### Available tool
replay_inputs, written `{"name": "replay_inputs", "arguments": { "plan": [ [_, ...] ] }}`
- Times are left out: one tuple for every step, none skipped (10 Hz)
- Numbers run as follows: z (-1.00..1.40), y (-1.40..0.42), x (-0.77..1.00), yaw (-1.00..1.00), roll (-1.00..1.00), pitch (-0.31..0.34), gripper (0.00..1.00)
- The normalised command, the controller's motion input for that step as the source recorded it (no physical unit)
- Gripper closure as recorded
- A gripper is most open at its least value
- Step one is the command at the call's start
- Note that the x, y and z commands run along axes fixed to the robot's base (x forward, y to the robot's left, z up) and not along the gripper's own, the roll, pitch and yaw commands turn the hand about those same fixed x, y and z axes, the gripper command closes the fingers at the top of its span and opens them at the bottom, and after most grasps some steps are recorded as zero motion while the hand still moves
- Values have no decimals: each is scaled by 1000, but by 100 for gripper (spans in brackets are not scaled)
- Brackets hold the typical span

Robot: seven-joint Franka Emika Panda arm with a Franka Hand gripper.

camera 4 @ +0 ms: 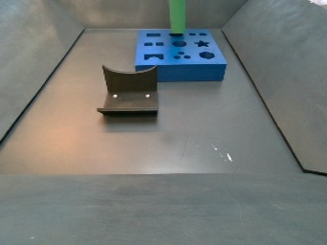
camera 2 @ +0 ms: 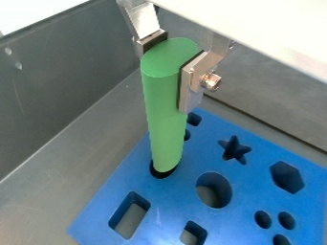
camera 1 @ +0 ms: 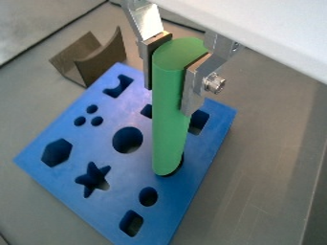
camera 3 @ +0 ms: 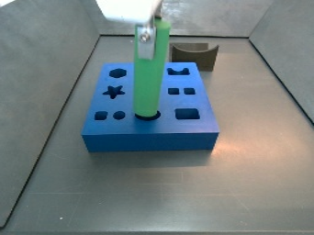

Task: Insert the oval object.

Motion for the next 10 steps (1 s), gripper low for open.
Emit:
{"name": "replay_inputs", "arguments": {
  "plan": [
    [-194, 0, 20, 89, -46, 0, 100],
    [-171, 0, 83, 37, -41, 0, 100],
    [-151, 46, 77, 11, -20, 0, 100],
    [-231, 71, 26, 23, -47, 0, 100],
    [-346, 49, 0, 17, -111, -51, 100],
    [-391, 11, 0, 3, -146, -90, 100],
    [-394, 0, 0, 0, -163, -111, 100],
    [-417, 0, 0, 0, -177, -123, 100],
    [-434, 0, 0, 9, -169, -141, 100],
    [-449, 0, 0, 46, -147, -159, 100]
  ]
}}
